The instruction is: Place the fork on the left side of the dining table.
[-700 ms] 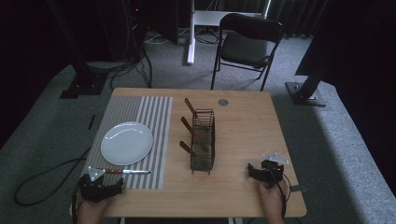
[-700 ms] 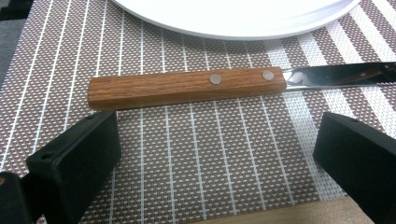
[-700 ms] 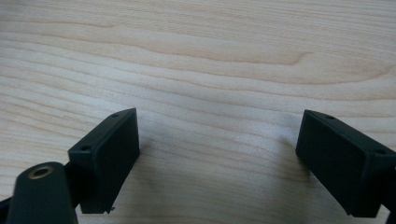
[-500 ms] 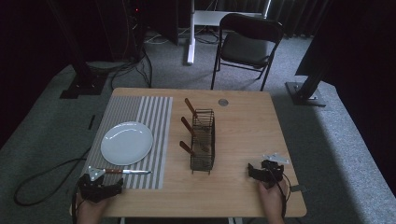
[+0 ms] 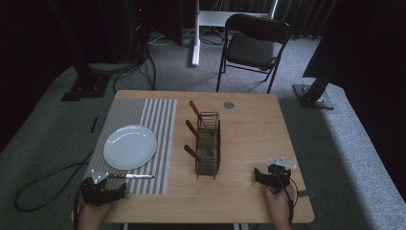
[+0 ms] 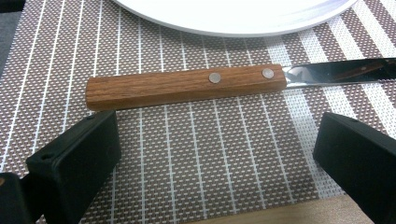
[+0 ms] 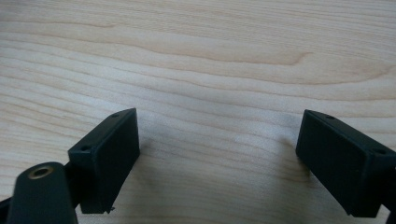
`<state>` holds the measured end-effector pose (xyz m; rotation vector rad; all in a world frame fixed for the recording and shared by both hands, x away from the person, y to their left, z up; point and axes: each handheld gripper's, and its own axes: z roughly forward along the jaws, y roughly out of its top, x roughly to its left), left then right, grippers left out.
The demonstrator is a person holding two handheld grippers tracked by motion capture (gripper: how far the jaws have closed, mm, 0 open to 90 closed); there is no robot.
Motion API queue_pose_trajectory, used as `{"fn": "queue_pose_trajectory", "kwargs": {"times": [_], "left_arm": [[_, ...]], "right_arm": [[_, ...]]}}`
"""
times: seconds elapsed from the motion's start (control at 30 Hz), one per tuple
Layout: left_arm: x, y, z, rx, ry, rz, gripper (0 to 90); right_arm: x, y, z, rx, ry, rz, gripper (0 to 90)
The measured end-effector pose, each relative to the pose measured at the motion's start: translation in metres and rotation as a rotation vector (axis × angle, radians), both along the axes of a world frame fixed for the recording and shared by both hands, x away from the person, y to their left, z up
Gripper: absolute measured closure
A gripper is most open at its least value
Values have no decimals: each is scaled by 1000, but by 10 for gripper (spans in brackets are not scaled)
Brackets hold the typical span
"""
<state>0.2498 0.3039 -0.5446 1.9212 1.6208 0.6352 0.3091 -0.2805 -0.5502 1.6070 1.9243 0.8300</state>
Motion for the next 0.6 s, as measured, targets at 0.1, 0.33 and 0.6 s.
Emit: {"fn": "queue_pose_trajectory", "kwargs": {"times": [0.1, 0.33, 0.6], "left_arm": [[0, 0, 1, 5, 9, -5, 11], [2, 2, 3, -2, 24, -37, 14], [2, -3, 9, -12, 16, -75, 14]], "right_arm": [[0, 0, 0, 0, 0, 0, 130], [0, 0, 0, 0, 0, 0, 130], [0, 0, 0, 0, 0, 0, 130]]}}
